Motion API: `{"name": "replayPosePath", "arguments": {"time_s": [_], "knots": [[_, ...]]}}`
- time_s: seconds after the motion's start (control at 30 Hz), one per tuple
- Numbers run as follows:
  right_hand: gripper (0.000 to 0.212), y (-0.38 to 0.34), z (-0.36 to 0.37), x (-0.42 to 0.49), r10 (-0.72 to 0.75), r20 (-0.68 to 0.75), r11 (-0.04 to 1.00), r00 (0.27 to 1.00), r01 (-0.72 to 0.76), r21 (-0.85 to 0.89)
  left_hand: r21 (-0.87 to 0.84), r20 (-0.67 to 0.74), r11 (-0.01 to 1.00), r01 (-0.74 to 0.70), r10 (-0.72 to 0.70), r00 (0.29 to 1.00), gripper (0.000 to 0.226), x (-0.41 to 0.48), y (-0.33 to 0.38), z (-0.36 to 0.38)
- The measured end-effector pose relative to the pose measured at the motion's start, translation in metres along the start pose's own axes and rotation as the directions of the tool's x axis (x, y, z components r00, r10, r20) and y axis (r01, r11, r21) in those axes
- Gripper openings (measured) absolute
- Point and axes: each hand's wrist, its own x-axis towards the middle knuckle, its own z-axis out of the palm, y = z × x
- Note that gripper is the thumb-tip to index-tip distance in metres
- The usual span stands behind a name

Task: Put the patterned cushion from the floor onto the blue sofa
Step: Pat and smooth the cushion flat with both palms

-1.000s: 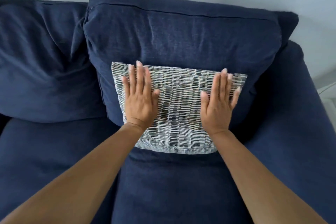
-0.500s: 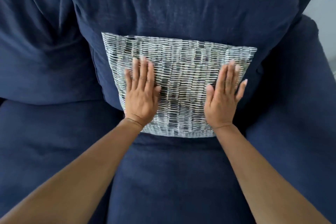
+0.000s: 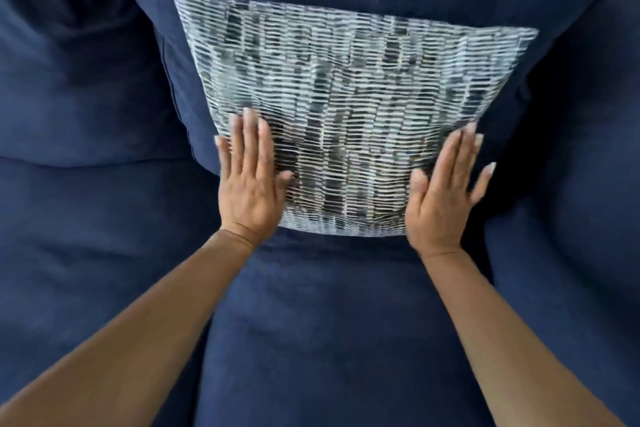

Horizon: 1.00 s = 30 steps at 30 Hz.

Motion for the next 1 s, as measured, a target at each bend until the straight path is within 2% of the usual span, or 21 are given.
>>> {"name": "replayPosePath", "arguments": {"time_s": [0.1,0.17,0.23,0.3,0.37,0.4,0.47,0.57,0.63,0.7,0.87,1.0], "knots": [[0.065,-0.044,0.011,-0.032,-0.297,0.078,0.954,0.952,0.293,0.055,-0.069,0.036,0.983,-0.172,0.174,0.984,0.066,-0.014,0.046,0.018],[0.064,-0.044,0.032,-0.042,-0.385,0.136,0.921,0.913,0.389,-0.005,-0.025,0.083,0.985,-0.169,0.171,0.982,0.063,-0.019,0.044,0.037],[0.064,-0.021,0.048,-0.04,-0.329,0.186,0.935,0.926,0.347,-0.077,0.076,0.135,0.989,-0.127,0.116,0.984,0.062,-0.023,0.017,0.046],[0.065,0.009,0.052,-0.034,-0.16,0.213,0.977,0.964,0.186,-0.105,0.151,0.171,0.985,-0.083,0.057,0.984,0.066,-0.028,-0.015,0.045],[0.066,0.031,0.044,-0.029,0.012,0.198,0.994,0.98,0.009,-0.107,0.137,0.15,0.991,0.002,-0.022,0.988,0.067,-0.031,-0.034,0.034],[0.065,0.034,0.037,-0.029,0.048,0.172,0.995,0.984,-0.031,-0.099,0.114,0.12,0.992,0.046,-0.059,0.991,0.067,-0.032,-0.035,0.028],[0.064,0.025,0.023,-0.034,-0.001,0.106,0.999,0.994,0.006,-0.046,0.052,0.071,0.998,0.047,-0.05,0.996,0.068,-0.038,-0.02,0.02],[0.068,-0.015,0.018,-0.051,-0.206,0.063,0.978,0.977,0.204,0.035,-0.063,0.085,0.991,-0.119,0.125,0.989,0.072,-0.052,0.03,0.023],[0.07,-0.033,0.03,-0.067,-0.359,0.126,0.933,0.925,0.355,0.051,-0.066,0.126,0.982,-0.179,0.186,0.974,0.073,-0.059,0.047,0.039],[0.068,-0.026,0.047,-0.076,-0.428,0.208,0.902,0.879,0.432,0.03,-0.002,0.167,0.989,-0.147,0.145,0.975,0.075,-0.062,0.039,0.053],[0.067,0.037,0.056,-0.068,-0.375,0.371,0.894,0.849,0.437,-0.096,0.164,0.274,0.973,-0.164,0.115,0.955,0.071,-0.061,-0.021,0.05],[0.068,0.039,0.03,-0.075,-0.279,0.357,0.936,0.892,0.335,-0.105,0.126,0.257,0.988,-0.091,0.056,0.965,0.069,-0.072,-0.018,0.025]]}}
